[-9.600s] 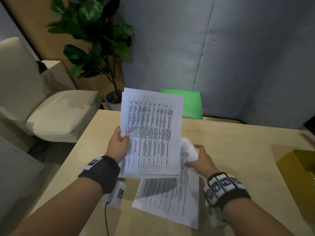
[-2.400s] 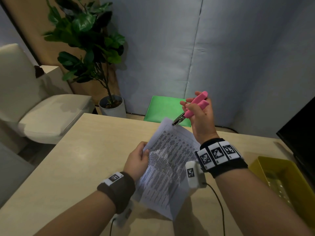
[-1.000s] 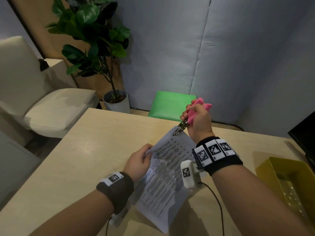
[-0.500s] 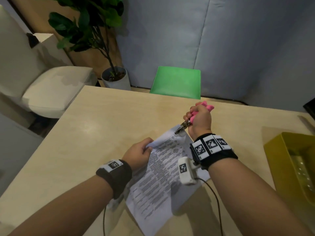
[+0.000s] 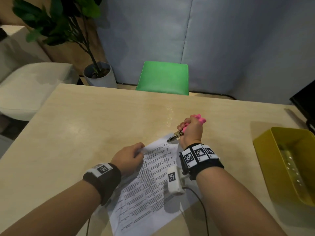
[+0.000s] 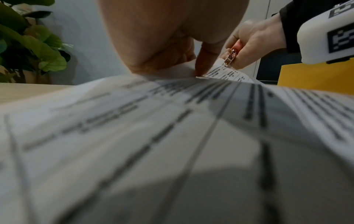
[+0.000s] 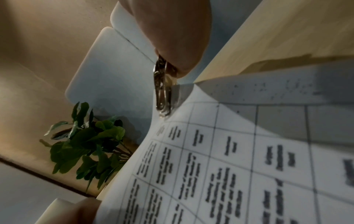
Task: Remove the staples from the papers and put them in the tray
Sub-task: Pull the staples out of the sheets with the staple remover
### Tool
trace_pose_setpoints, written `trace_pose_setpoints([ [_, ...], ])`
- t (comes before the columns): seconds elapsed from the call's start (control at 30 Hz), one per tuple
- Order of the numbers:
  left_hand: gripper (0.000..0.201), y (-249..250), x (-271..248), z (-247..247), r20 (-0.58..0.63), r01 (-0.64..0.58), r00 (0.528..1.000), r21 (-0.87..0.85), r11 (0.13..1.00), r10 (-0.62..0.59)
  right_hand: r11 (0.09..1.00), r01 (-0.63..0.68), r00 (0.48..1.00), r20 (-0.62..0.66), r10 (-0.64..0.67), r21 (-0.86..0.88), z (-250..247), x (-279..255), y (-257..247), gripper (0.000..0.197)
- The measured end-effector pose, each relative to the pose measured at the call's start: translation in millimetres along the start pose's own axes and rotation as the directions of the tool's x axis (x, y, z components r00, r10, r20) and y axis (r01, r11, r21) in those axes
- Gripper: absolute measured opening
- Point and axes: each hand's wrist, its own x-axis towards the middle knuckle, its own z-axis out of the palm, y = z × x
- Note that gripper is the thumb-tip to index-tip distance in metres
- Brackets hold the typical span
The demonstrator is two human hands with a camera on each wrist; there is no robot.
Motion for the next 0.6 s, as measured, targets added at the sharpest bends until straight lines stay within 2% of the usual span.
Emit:
trace_pose_setpoints([
  [0.07, 0.008, 5, 5, 1, 0.034, 0.006, 0.999, -0.02, 1.0, -0.006, 1.0, -0.01, 1.0, -0.024, 0.01, 0.005, -5, 6, 1, 0.02],
  [0.2, 0.03, 15, 19, 6, 0.08, 0.019, 0.997, -0.082, 0.996, -0.012, 1.0, -0.014, 0.999, -0.052, 0.016, 0.022, -13, 15, 1, 0.022],
  [0.27, 0.034, 24, 27, 7, 0.089, 0.002, 0.996, -0.108, 0.994, 0.008, 0.999, -0.018, 0.999, -0.045, 0.02, 0.036, -15, 16, -1, 0.023],
  [0.4, 0.017, 41, 42, 11, 0.038, -0.031, 0.999, -0.138, 0.99, 0.037, 0.997, -0.014, 1.0, -0.019, 0.016, 0.078, -15, 19, -8, 0.027],
  [0.6, 0.009, 48, 45, 14, -0.014, -0.034, 0.999, -0.185, 0.982, 0.032, 0.995, -0.008, 1.0, -0.022, 0.011, 0.1, -13, 24, -15, 0.028],
])
